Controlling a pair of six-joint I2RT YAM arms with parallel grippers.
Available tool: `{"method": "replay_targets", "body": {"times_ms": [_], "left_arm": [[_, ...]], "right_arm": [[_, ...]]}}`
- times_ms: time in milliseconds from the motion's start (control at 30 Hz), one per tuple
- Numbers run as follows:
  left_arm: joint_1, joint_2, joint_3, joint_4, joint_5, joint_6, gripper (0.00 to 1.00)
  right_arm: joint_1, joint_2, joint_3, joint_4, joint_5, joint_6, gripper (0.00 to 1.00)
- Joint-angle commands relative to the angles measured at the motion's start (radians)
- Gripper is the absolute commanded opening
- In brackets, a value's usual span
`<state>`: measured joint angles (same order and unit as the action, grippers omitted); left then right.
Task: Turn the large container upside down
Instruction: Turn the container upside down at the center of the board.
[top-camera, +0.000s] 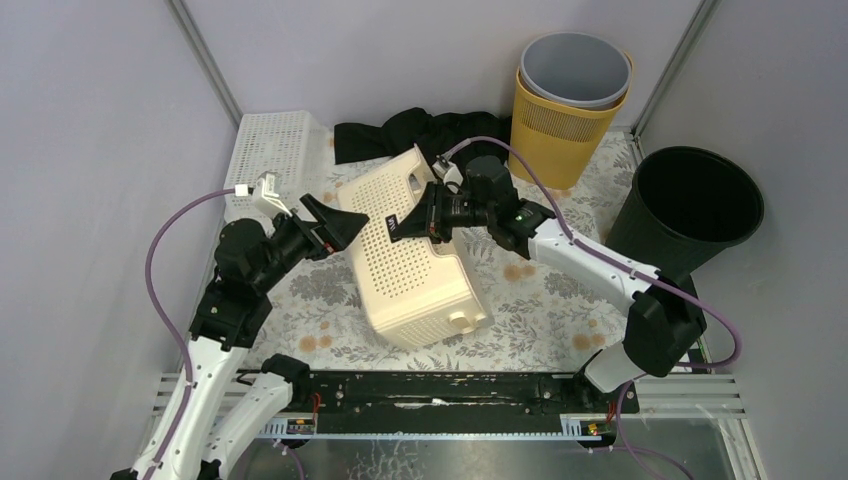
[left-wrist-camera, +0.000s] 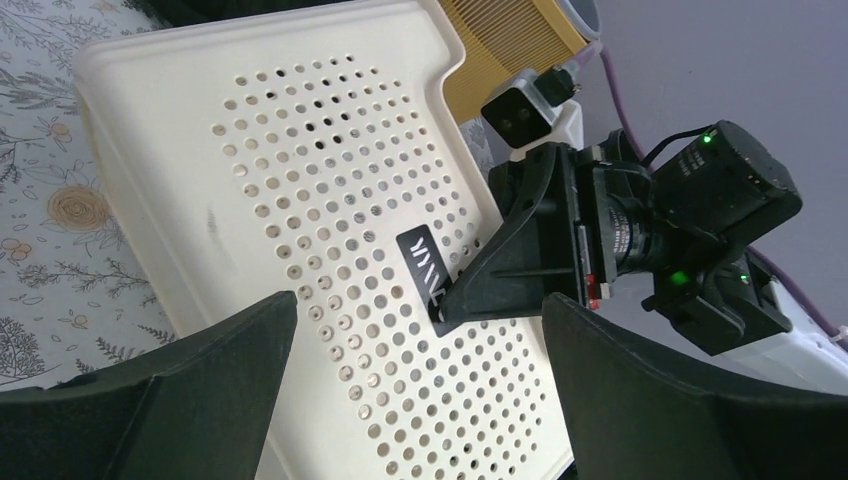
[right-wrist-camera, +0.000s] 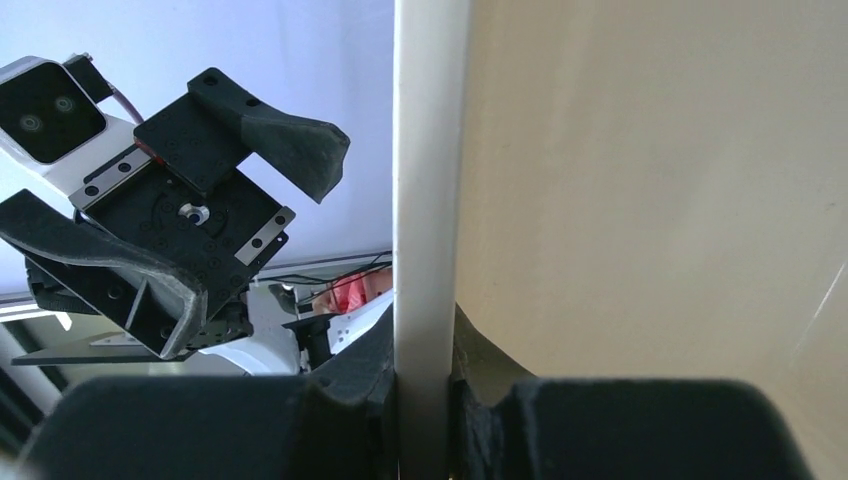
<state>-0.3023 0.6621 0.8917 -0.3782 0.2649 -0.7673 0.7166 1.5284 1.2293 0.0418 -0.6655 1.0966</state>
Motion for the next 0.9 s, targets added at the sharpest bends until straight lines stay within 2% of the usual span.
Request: {"method": "replay_targets", "body": {"times_ms": [0,667,867], "left_arm": [[-0.006,-0.018,0.056,-0.012,-0.002,0.019,1.00],[-0.006,-0.033,0.105,-0.053,-0.022,0.031,1.00],[-0.006,-0.030,0.146,-0.078,-0.031,0.046,1.00]], "right_arm": [[0.022,-0.046,-0.005,0.283,-0.058,0.103,0.00],[0.057,0.076,-0.046,0.689,0.026,0.320,0.00],[0.080,0.181,-0.019,0.866,0.052,0.442,0.00]]}}
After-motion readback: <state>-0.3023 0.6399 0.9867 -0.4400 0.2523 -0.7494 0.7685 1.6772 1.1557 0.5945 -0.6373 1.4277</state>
